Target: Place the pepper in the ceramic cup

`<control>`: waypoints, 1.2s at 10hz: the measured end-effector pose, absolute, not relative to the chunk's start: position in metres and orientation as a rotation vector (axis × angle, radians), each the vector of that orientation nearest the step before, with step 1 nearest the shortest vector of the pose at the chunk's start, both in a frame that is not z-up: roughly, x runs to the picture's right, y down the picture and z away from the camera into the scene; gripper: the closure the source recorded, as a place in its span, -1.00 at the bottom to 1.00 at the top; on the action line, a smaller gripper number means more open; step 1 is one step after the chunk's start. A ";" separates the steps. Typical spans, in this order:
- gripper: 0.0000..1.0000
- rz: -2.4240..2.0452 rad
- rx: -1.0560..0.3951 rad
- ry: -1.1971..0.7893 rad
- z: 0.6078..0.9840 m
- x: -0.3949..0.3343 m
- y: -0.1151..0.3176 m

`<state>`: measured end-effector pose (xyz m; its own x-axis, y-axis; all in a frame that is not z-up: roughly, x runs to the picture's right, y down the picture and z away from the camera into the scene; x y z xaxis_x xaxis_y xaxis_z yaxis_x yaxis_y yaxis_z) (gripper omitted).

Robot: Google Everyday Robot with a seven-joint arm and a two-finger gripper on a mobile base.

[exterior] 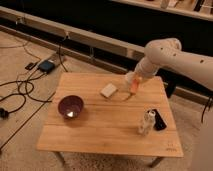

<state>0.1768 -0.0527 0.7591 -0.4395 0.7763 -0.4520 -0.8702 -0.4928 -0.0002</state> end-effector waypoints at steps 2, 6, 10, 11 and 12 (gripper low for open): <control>1.00 2.123 -0.587 0.298 0.762 0.180 -0.071; 1.00 2.285 -0.782 0.375 0.783 0.192 -0.071; 1.00 2.324 -0.879 0.381 0.793 0.190 -0.068; 1.00 2.324 -0.878 0.381 0.793 0.190 -0.068; 1.00 2.324 -0.878 0.381 0.794 0.190 -0.068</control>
